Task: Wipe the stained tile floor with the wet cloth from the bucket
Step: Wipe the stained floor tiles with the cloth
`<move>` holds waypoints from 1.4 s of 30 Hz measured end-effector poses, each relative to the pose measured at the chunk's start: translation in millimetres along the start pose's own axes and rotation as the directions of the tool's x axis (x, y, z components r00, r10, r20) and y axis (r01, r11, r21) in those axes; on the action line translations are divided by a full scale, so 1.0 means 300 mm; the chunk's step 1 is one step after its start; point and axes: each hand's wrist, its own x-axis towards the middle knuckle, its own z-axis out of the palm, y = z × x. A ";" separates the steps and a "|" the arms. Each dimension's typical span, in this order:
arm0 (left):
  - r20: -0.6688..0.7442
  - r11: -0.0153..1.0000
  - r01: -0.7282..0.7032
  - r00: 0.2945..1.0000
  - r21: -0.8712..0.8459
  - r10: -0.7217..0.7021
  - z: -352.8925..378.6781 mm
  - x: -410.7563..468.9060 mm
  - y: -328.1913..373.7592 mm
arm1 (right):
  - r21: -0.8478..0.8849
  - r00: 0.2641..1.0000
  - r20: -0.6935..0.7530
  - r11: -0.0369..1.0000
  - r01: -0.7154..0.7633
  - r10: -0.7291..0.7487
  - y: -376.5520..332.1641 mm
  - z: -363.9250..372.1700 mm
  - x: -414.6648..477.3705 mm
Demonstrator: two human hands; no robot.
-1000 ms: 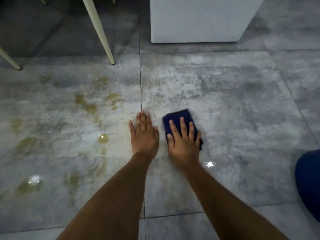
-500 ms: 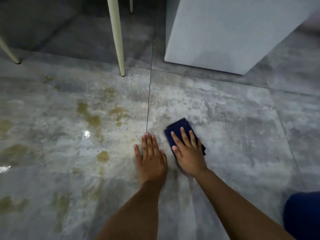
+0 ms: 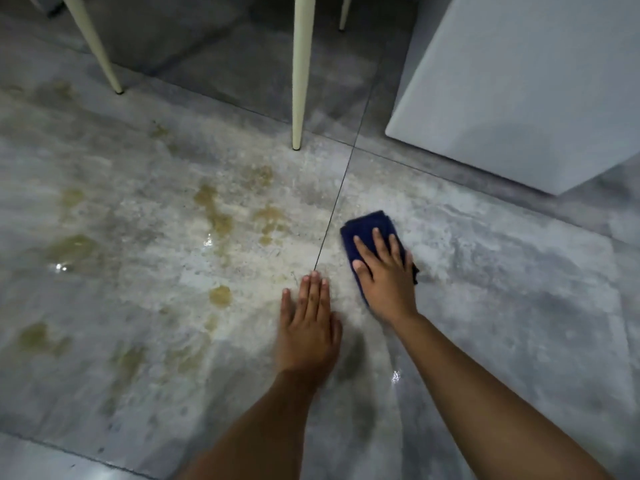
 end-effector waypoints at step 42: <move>-0.004 0.961 0.273 0.962 -0.055 -0.273 0.020 -0.357 0.076 | -0.168 0.966 0.149 0.957 0.237 -0.213 0.038 0.039 -0.298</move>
